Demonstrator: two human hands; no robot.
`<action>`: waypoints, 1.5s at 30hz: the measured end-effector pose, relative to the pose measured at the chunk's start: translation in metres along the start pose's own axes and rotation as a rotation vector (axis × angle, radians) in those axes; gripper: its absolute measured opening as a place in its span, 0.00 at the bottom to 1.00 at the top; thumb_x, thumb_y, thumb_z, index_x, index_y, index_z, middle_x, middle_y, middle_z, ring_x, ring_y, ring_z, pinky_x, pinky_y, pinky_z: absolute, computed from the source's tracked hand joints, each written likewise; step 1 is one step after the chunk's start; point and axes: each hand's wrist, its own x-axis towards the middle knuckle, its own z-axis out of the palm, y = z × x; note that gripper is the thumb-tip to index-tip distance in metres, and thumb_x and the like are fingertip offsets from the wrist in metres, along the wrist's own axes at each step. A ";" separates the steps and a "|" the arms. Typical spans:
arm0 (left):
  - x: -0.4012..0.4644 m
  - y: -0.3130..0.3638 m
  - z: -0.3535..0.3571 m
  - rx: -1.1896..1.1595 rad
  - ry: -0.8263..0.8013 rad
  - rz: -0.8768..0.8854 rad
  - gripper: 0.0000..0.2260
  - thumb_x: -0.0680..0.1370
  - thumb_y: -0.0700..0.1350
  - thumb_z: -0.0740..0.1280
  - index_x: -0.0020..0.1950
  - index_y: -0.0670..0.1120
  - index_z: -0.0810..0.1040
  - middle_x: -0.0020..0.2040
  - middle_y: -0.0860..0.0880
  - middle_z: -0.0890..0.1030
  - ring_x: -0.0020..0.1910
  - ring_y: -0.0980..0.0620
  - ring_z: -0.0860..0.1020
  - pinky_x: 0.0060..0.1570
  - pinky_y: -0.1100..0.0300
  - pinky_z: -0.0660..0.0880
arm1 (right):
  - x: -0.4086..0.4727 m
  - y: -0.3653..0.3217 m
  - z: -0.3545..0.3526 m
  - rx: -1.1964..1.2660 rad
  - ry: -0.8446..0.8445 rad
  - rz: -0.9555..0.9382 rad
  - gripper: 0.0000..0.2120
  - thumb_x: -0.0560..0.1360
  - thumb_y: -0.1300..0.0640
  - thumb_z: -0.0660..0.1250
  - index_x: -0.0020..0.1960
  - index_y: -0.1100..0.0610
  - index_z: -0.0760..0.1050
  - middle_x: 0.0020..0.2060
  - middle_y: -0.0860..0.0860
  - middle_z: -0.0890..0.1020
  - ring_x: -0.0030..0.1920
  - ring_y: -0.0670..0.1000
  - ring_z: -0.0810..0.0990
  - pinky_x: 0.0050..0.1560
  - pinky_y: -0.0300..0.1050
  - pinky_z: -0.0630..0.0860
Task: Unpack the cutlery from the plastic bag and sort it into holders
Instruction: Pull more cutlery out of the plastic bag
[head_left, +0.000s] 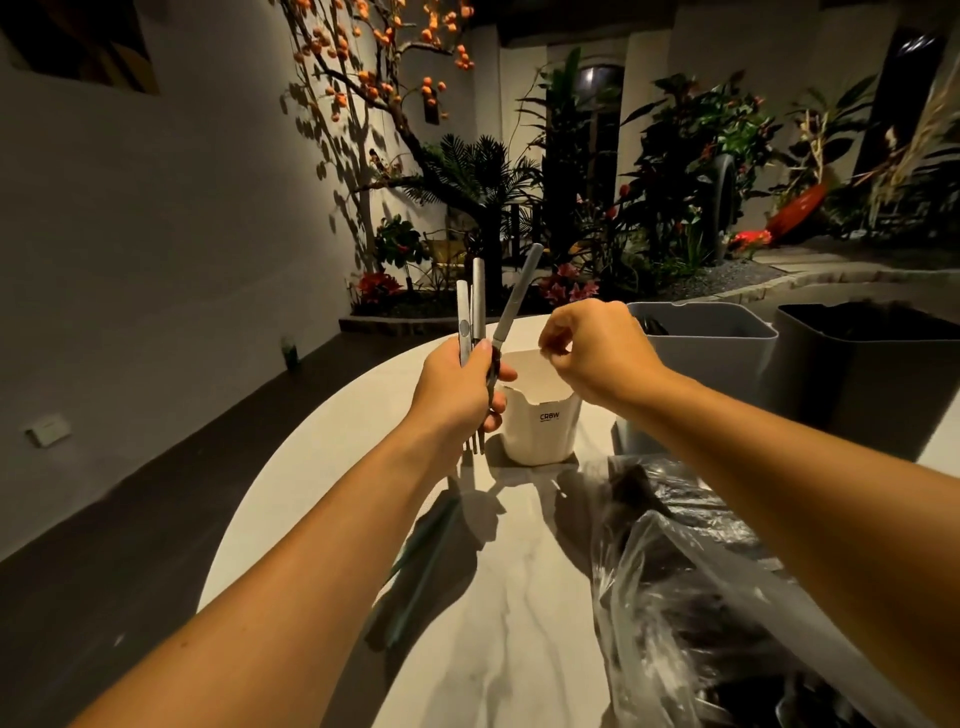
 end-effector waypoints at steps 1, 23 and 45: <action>-0.003 0.002 0.001 -0.003 -0.024 0.009 0.09 0.86 0.47 0.56 0.53 0.45 0.73 0.44 0.46 0.80 0.31 0.54 0.72 0.28 0.62 0.70 | -0.002 -0.001 -0.006 0.036 0.010 -0.007 0.05 0.77 0.58 0.68 0.47 0.54 0.83 0.44 0.51 0.85 0.45 0.52 0.81 0.48 0.51 0.81; -0.153 -0.002 0.113 -0.254 -0.678 -0.187 0.14 0.84 0.47 0.62 0.63 0.40 0.78 0.49 0.42 0.83 0.31 0.52 0.74 0.24 0.65 0.71 | -0.203 0.073 -0.132 1.247 0.084 0.533 0.10 0.74 0.61 0.71 0.53 0.64 0.79 0.36 0.54 0.83 0.30 0.45 0.77 0.29 0.34 0.74; -0.165 -0.022 0.103 -0.166 -0.765 -0.183 0.16 0.79 0.53 0.64 0.61 0.45 0.79 0.42 0.46 0.81 0.29 0.54 0.72 0.27 0.66 0.71 | -0.224 0.076 -0.122 1.181 -0.004 0.437 0.09 0.73 0.56 0.70 0.51 0.59 0.82 0.46 0.55 0.86 0.51 0.53 0.85 0.49 0.45 0.79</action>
